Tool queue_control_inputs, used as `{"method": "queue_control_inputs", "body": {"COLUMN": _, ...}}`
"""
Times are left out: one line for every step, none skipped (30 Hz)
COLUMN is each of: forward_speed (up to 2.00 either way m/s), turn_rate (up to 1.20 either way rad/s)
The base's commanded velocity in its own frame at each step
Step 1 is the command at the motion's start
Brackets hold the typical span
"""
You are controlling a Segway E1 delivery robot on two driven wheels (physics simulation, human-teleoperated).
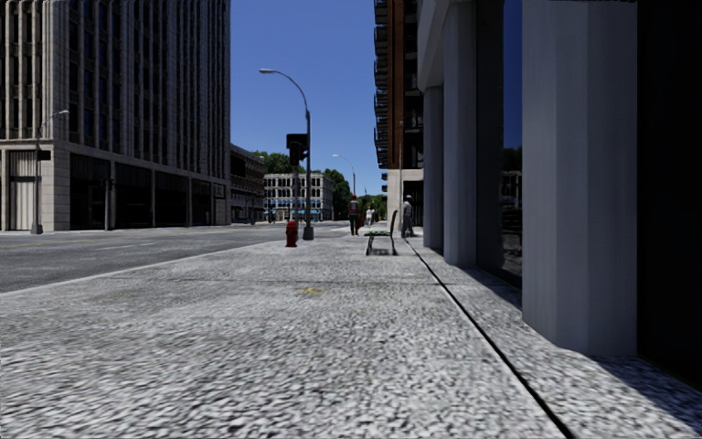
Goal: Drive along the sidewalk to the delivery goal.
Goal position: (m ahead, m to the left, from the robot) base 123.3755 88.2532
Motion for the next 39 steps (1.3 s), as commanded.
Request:
{"method": "queue_control_inputs", "body": {"forward_speed": 2.00, "turn_rate": 0.18}}
{"method": "queue_control_inputs", "body": {"forward_speed": 2.00, "turn_rate": 0.18}}
{"method": "queue_control_inputs", "body": {"forward_speed": 2.00, "turn_rate": 0.18}}
{"method": "queue_control_inputs", "body": {"forward_speed": 2.00, "turn_rate": 0.19}}
{"method": "queue_control_inputs", "body": {"forward_speed": 2.00, "turn_rate": 0.20}}
{"method": "queue_control_inputs", "body": {"forward_speed": 2.00, "turn_rate": 0.21}}
{"method": "queue_control_inputs", "body": {"forward_speed": 2.00, "turn_rate": 0.22}}
{"method": "queue_control_inputs", "body": {"forward_speed": 2.00, "turn_rate": 0.22}}
{"method": "queue_control_inputs", "body": {"forward_speed": 2.00, "turn_rate": 0.22}}
{"method": "queue_control_inputs", "body": {"forward_speed": 2.00, "turn_rate": 0.22}}
{"method": "queue_control_inputs", "body": {"forward_speed": 2.00, "turn_rate": 0.22}}
{"method": "queue_control_inputs", "body": {"forward_speed": 2.00, "turn_rate": 0.22}}
{"method": "queue_control_inputs", "body": {"forward_speed": 2.00, "turn_rate": 0.23}}
{"method": "queue_control_inputs", "body": {"forward_speed": 2.00, "turn_rate": 0.23}}
{"method": "queue_control_inputs", "body": {"forward_speed": 2.00, "turn_rate": 0.23}}
{"method": "queue_control_inputs", "body": {"forward_speed": 2.00, "turn_rate": 0.24}}
{"method": "queue_control_inputs", "body": {"forward_speed": 2.00, "turn_rate": 0.25}}
{"method": "queue_control_inputs", "body": {"forward_speed": 2.00, "turn_rate": 0.27}}
{"method": "queue_control_inputs", "body": {"forward_speed": 2.00, "turn_rate": 0.28}}
{"method": "queue_control_inputs", "body": {"forward_speed": 2.00, "turn_rate": 0.29}}
{"method": "queue_control_inputs", "body": {"forward_speed": 2.00, "turn_rate": 0.29}}
{"method": "queue_control_inputs", "body": {"forward_speed": 2.00, "turn_rate": 0.29}}
{"method": "queue_control_inputs", "body": {"forward_speed": 2.00, "turn_rate": 0.29}}
{"method": "queue_control_inputs", "body": {"forward_speed": 2.00, "turn_rate": 0.30}}
{"method": "queue_control_inputs", "body": {"forward_speed": 2.00, "turn_rate": 0.30}}
{"method": "queue_control_inputs", "body": {"forward_speed": 2.00, "turn_rate": 0.30}}
{"method": "queue_control_inputs", "body": {"forward_speed": 2.00, "turn_rate": 0.30}}
{"method": "queue_control_inputs", "body": {"forward_speed": 2.00, "turn_rate": 0.30}}
{"method": "queue_control_inputs", "body": {"forward_speed": 2.00, "turn_rate": 0.30}}
{"method": "queue_control_inputs", "body": {"forward_speed": 2.00, "turn_rate": 0.30}}
{"method": "queue_control_inputs", "body": {"forward_speed": 2.00, "turn_rate": 0.30}}
{"method": "queue_control_inputs", "body": {"forward_speed": 2.00, "turn_rate": 0.30}}
{"method": "queue_control_inputs", "body": {"forward_speed": 2.00, "turn_rate": 0.30}}
{"method": "queue_control_inputs", "body": {"forward_speed": 2.00, "turn_rate": 0.30}}
{"method": "queue_control_inputs", "body": {"forward_speed": 2.00, "turn_rate": 0.30}}
{"method": "queue_control_inputs", "body": {"forward_speed": 2.00, "turn_rate": 0.30}}
{"method": "queue_control_inputs", "body": {"forward_speed": 2.00, "turn_rate": 0.30}}
{"method": "queue_control_inputs", "body": {"forward_speed": 2.00, "turn_rate": 0.30}}
{"method": "queue_control_inputs", "body": {"forward_speed": 2.00, "turn_rate": 0.28}}
